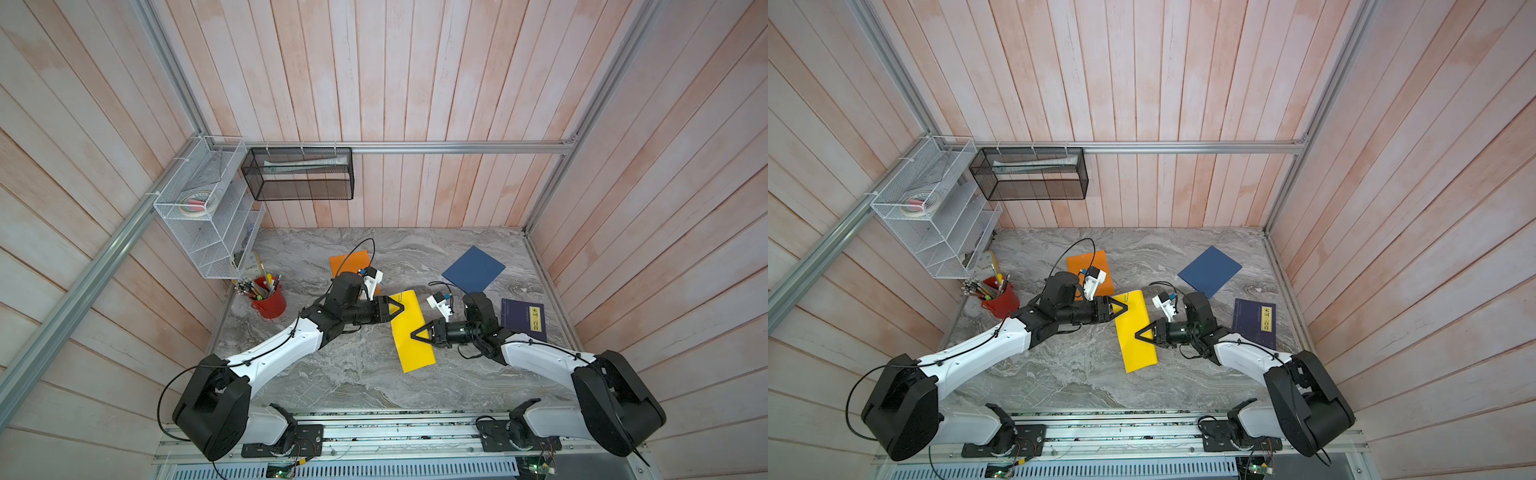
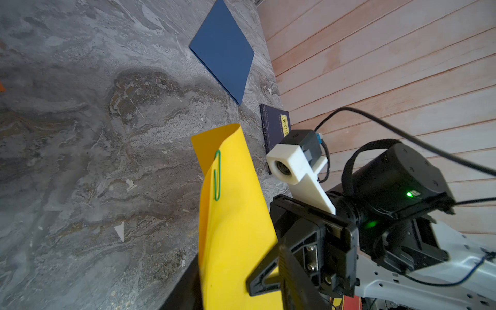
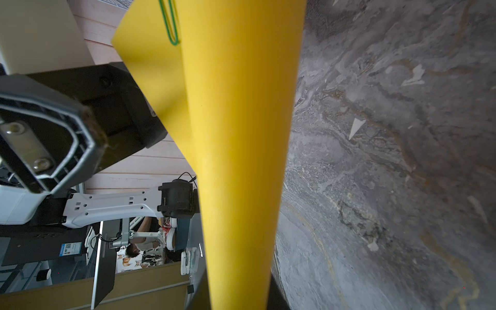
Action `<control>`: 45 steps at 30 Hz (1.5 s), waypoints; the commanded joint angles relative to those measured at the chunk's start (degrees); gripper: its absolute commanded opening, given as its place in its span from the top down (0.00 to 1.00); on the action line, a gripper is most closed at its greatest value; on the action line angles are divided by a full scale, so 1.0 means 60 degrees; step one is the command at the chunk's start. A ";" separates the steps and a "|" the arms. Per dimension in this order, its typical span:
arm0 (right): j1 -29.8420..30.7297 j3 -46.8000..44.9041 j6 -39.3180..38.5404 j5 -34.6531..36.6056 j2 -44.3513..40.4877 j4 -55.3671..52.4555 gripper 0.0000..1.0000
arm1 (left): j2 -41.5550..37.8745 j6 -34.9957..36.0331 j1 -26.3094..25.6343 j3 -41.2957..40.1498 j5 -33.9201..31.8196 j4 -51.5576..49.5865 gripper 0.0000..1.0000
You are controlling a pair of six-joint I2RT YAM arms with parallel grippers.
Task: Unclip the paperclips from the documents
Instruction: Pick up the document from the center of the board.
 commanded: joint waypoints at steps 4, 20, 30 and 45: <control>0.0056 0.0442 -0.0202 0.0036 0.0184 -0.0151 0.81 | 0.0307 0.0116 -0.0083 0.0009 0.0285 0.0321 0.59; 0.0262 0.0417 -0.0128 0.0010 0.0224 0.0000 0.81 | 0.0473 0.0262 -0.0160 0.0225 -0.0023 0.0146 0.79; 0.0269 0.0380 -0.0331 0.0142 0.0143 -0.0269 0.74 | 0.0518 0.0362 -0.0159 0.0296 -0.0102 -0.0077 0.96; -0.0377 0.1006 -0.2685 0.1127 -0.0557 -0.3422 0.41 | 0.0193 0.1650 0.0028 0.0856 0.0120 -0.1615 1.00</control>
